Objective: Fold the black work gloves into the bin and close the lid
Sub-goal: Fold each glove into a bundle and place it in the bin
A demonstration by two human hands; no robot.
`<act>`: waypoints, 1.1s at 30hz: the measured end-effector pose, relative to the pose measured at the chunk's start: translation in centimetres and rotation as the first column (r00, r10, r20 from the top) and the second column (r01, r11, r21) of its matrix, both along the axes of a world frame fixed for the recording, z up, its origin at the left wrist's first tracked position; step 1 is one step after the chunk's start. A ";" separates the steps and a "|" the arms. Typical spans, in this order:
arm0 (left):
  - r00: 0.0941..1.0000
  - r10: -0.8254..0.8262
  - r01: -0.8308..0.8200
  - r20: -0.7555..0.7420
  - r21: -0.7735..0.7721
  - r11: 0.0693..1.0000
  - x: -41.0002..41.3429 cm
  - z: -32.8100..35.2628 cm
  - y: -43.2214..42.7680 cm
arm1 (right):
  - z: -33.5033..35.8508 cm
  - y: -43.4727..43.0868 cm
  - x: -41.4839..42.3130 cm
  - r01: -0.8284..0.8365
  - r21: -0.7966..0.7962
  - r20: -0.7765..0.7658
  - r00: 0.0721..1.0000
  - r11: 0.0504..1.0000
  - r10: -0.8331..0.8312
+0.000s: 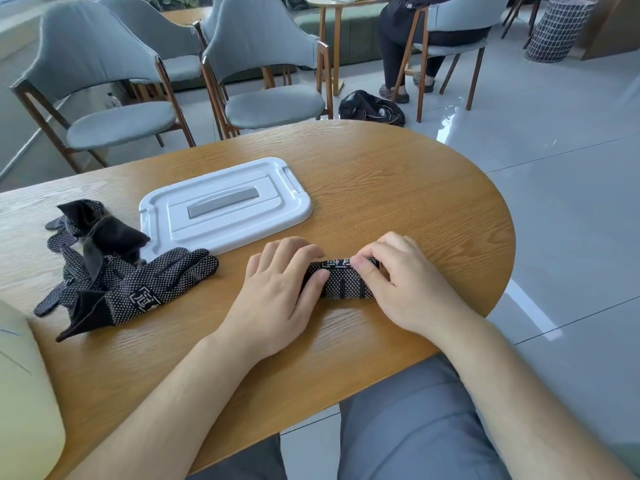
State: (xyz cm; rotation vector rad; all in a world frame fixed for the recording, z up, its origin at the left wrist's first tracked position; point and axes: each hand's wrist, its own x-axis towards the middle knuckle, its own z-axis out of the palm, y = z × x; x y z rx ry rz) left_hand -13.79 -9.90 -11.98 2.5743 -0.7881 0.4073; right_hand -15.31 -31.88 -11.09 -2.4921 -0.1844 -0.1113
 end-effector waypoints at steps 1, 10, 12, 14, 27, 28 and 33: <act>0.999 -0.022 0.021 0.023 0.032 0.999 0.1 0.1 0.1 | 0.2 0.0 0.4 0.024 -0.026 -0.023 0.999 0.999 -0.025; 0.990 -0.096 0.080 0.103 0.147 0.986 1.9 -0.1 0.3 | 2.5 0.2 1.0 0.263 -0.016 -0.343 0.905 0.965 -0.253; 0.986 -0.102 0.084 0.134 0.137 0.987 1.7 -0.1 0.3 | 3.1 1.0 0.7 0.263 0.163 -0.476 0.865 0.951 -0.158; 0.985 -0.109 0.093 0.132 0.127 0.988 1.6 -0.3 0.5 | 3.0 1.8 0.6 0.294 0.352 -0.537 0.841 0.889 -0.066; 0.487 -0.157 -0.666 -0.859 -0.481 0.570 -3.4 3.7 -1.9 | 2.7 2.1 0.5 0.341 0.670 -0.478 0.878 0.660 0.031; 0.443 -0.254 -0.696 -0.860 -0.508 0.507 -2.8 3.9 -1.9 | 2.8 2.1 0.4 0.324 0.664 -0.471 0.881 0.674 0.040; 0.427 -0.385 -0.718 -0.818 -0.566 0.405 -0.8 4.3 -2.6 | 3.7 1.9 0.3 0.238 0.646 -0.438 0.894 0.725 0.096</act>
